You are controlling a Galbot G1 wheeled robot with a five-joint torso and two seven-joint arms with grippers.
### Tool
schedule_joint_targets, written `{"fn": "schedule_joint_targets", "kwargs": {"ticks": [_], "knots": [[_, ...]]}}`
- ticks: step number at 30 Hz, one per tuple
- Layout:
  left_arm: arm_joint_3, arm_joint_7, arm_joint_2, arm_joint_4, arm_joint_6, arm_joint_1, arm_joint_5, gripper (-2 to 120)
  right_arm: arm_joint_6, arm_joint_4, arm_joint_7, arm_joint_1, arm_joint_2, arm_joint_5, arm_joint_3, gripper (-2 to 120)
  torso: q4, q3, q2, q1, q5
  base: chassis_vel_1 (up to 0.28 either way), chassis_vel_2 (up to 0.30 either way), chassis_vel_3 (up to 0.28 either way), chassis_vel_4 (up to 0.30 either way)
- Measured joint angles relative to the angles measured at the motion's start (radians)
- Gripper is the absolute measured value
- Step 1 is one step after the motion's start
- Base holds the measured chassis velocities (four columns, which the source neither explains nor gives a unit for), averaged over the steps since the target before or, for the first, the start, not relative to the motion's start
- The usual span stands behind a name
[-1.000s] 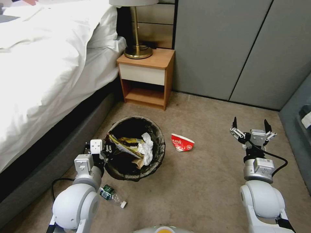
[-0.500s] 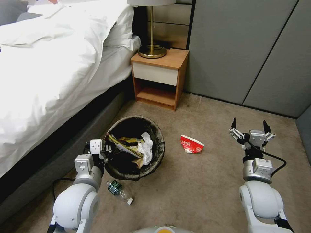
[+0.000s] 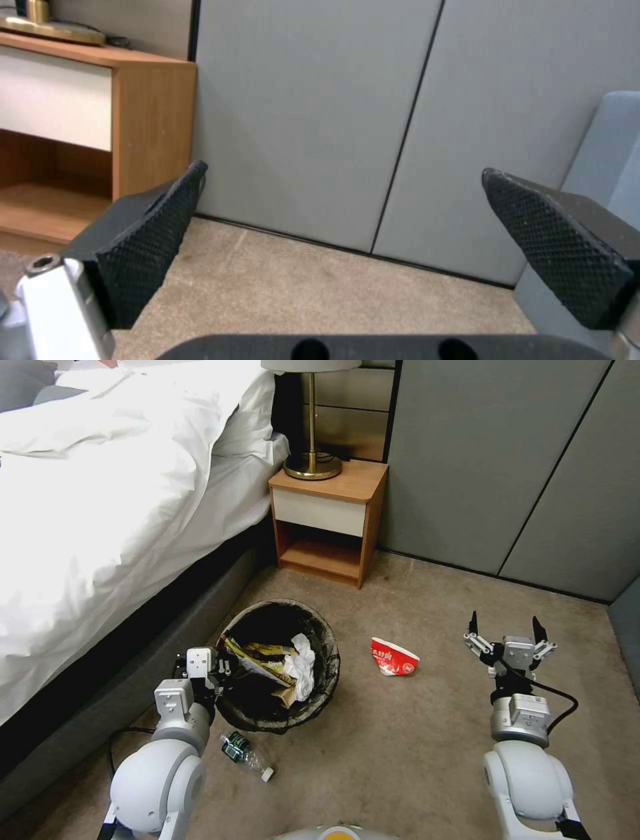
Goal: Pick up the trash bin, then pick up the garbage from the floor and place it into the trash bin.
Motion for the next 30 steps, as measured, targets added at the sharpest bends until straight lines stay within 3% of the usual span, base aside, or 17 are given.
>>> {"fn": "schedule_joint_targets", "kwargs": {"ticks": [12,14,15,16,18,19,23,24,26,30], "knots": [[0.004,0.000,0.000,-0.003,0.001,0.001,0.009,0,-0.011,0.035,-0.004,-0.022,-0.028,0.009,0.002,100,-0.0002,0.000,0.000,0.000,0.0001,0.000,0.000,0.000,0.000],[0.003,0.001,-0.001,-0.003,0.001,0.001,0.009,0,-0.094,0.051,0.013,-0.011,-0.065,0.046,-0.015,100,-0.0006,0.000,0.000,0.000,0.0001,0.000,0.000,0.000,0.000],[0.001,0.002,-0.001,-0.003,0.001,0.002,0.010,0,-0.211,0.059,0.035,0.027,-0.122,0.108,-0.036,100,-0.0002,0.000,0.000,0.000,0.0002,0.000,0.000,0.000,0.000],[0.001,0.002,-0.001,-0.003,0.001,0.002,0.010,0,-0.211,0.059,0.035,0.027,-0.122,0.108,-0.036,100,-0.0002,0.000,0.000,0.000,0.0002,0.000,0.000,0.000,0.000],[-0.006,0.002,-0.001,-0.003,-0.001,0.004,0.009,0,-0.380,0.051,0.035,0.103,-0.210,0.197,-0.063,100,0.0000,0.000,0.000,0.000,0.0002,0.000,0.000,0.000,0.000],[-0.006,0.002,-0.001,-0.003,-0.001,0.004,0.009,0,-0.380,0.051,0.035,0.103,-0.210,0.197,-0.063,100,0.0000,0.000,0.000,0.000,0.0002,0.000,0.000,0.000,0.000],[-0.012,0.003,-0.007,-0.006,-0.003,0.007,0.011,0,-0.630,-0.069,-0.051,0.304,-0.368,0.339,-0.140,100,0.0002,0.000,0.000,0.000,0.0000,0.000,0.000,0.000,0.000],[-0.012,0.003,-0.007,-0.006,-0.003,0.007,0.011,0,-0.630,-0.069,-0.051,0.304,-0.368,0.339,-0.140,100,0.0002,0.000,0.000,0.000,0.0000,0.000,0.000,0.000,0.000],[-0.013,0.003,-0.010,-0.006,-0.003,0.004,0.013,0,-0.719,-0.172,-0.121,0.415,-0.391,0.368,-0.189,100,0.0001,0.000,0.000,0.000,0.0005,0.000,0.000,0.000,0.000],[-0.016,0.003,-0.010,-0.006,-0.002,0.002,0.014,0,-0.742,-0.320,-0.172,0.541,-0.366,0.383,-0.267,100,0.0000,0.000,0.000,0.000,0.0001,0.000,0.000,0.000,0.000]]}}
